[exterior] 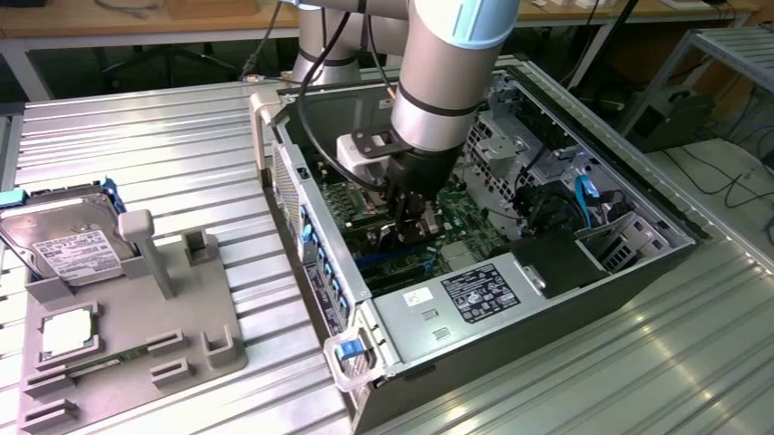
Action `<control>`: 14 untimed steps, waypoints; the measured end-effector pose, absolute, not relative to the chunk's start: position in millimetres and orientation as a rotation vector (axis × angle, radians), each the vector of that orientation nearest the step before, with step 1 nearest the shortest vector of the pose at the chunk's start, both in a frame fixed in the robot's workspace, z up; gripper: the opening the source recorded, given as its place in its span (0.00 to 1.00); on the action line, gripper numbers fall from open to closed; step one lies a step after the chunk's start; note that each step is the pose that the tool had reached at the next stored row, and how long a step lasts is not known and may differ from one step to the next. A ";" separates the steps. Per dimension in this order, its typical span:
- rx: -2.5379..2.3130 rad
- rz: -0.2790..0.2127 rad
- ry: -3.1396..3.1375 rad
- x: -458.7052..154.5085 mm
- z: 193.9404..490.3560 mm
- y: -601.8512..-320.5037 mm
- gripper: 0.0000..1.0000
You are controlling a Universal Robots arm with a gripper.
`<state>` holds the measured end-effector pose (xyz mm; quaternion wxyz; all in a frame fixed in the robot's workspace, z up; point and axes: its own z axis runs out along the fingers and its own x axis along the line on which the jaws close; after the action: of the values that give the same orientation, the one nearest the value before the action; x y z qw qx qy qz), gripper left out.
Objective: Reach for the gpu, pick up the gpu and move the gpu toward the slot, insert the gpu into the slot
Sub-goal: 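Insert the gpu into the slot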
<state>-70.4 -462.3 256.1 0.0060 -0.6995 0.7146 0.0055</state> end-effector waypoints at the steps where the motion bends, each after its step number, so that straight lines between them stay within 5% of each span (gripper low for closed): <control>1: -2.189 0.017 2.236 -70.4 256.2 -462.3 0.27; 14: -2.190 0.016 2.237 -70.5 255.9 -460.9 0.27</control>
<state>-70.5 -460.9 255.9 0.0056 -0.6995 0.7146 0.0051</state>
